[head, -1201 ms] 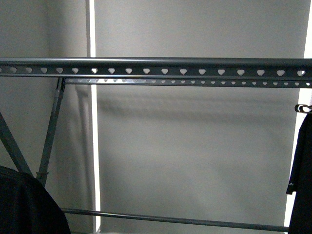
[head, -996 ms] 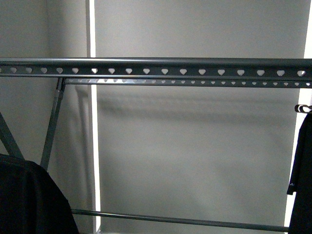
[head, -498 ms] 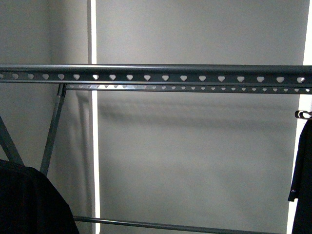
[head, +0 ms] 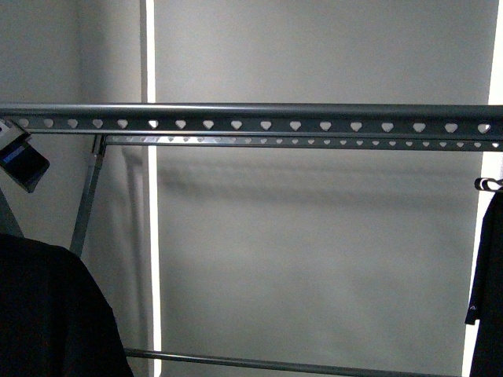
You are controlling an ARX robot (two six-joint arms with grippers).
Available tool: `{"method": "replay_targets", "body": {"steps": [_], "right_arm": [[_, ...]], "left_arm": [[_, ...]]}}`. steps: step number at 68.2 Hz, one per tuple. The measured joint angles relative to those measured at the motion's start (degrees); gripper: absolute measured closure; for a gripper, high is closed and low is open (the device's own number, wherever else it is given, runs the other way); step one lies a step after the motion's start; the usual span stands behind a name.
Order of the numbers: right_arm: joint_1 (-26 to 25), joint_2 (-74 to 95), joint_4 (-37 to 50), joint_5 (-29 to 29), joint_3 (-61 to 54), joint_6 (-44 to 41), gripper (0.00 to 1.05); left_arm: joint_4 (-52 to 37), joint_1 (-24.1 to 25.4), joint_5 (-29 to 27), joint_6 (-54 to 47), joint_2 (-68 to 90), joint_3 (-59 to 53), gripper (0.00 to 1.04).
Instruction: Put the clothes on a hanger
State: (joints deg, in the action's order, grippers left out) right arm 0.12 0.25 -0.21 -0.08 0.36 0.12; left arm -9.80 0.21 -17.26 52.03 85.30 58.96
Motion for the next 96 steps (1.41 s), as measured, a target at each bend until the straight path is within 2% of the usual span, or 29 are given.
{"method": "replay_targets", "body": {"steps": [17, 29, 32, 51, 62, 69, 75, 79, 91, 96], "right_arm": [[0.0, 0.0, 0.0, 0.0, 0.0, 0.0, 0.07], [0.0, 0.0, 0.0, 0.0, 0.0, 0.0, 0.07], [0.0, 0.0, 0.0, 0.0, 0.0, 0.0, 0.07], [0.0, 0.0, 0.0, 0.0, 0.0, 0.0, 0.07], [0.0, 0.0, 0.0, 0.0, 0.0, 0.0, 0.07], [0.0, 0.0, 0.0, 0.0, 0.0, 0.0, 0.07], [0.0, 0.0, 0.0, 0.0, 0.0, 0.0, 0.07], [0.0, 0.0, 0.0, 0.0, 0.0, 0.0, 0.07], [0.0, 0.0, 0.0, 0.0, 0.0, 0.0, 0.07], [0.0, 0.0, 0.0, 0.0, 0.0, 0.0, 0.07]], "left_arm": [[2.2, 1.2, -1.9, 0.0, 4.9, 3.5, 0.5], [1.9, 1.8, -1.1, 0.0, 5.2, 3.2, 0.92], [1.7, 1.8, -0.7, 1.2, 5.2, 2.6, 1.0], [2.0, 1.2, 2.8, -1.8, 3.8, -0.6, 1.0], [3.8, -1.6, 10.4, -9.6, -1.1, -4.3, 1.0], [8.2, -6.4, 20.8, -18.8, -5.9, -6.7, 1.0], [15.4, -13.4, 34.9, -33.2, -11.6, -8.0, 1.0], [19.0, -16.1, 38.5, -39.7, -13.3, -7.8, 1.0], [23.8, -18.3, 40.5, -57.9, -12.6, -3.5, 1.0], [23.8, -18.2, 39.2, -66.0, -11.4, -1.2, 1.0]]}}
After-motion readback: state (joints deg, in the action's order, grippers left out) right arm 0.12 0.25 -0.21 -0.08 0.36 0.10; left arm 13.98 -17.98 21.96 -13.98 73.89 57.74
